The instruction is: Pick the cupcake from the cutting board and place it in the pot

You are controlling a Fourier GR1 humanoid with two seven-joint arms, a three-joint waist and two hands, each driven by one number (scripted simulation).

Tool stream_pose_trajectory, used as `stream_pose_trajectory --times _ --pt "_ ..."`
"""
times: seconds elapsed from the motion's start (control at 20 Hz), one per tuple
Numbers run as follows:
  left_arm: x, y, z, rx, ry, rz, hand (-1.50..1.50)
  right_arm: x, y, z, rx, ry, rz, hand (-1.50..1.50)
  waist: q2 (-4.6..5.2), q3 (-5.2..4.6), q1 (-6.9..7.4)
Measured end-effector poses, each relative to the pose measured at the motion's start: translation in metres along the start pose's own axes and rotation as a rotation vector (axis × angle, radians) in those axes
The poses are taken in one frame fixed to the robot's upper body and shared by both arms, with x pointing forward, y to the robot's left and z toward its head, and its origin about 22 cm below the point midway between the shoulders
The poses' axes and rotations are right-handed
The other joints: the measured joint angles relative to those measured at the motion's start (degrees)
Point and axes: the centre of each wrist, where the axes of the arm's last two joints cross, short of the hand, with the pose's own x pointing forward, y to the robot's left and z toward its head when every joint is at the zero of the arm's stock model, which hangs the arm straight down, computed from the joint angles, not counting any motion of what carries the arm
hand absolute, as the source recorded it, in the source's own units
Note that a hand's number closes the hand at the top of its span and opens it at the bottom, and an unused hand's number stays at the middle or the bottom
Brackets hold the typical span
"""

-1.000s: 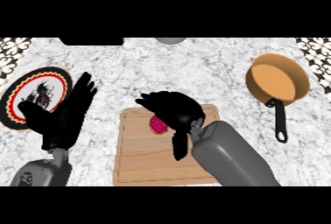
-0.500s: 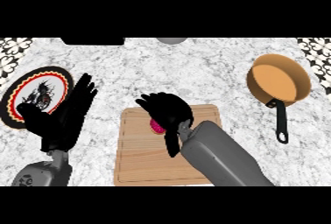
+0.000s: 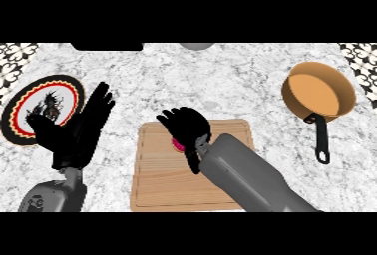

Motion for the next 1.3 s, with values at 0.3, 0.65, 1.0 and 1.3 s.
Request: stream_pose_trajectory --times 0.3,0.65,1.0,1.3 --pt "0.004 -0.002 0.004 0.008 -0.005 -0.004 0.0 -0.009 0.013 -0.009 0.038 0.032 0.036 -1.5 -0.07 0.0 -0.22" --pt "0.0 -0.004 0.002 -0.003 -0.007 -0.005 0.0 -0.012 0.017 -0.018 0.047 -0.012 0.011 1.5 0.06 0.0 0.22" --pt "-0.002 0.001 0.01 0.004 -0.004 -0.003 0.0 -0.012 0.02 -0.02 -0.006 -0.106 0.006 1.5 0.0 0.01 0.16" --pt "-0.003 0.001 0.011 0.016 0.0 0.0 0.0 -0.016 0.019 -0.019 -0.047 -0.097 -0.025 1.5 -0.17 0.01 -0.35"
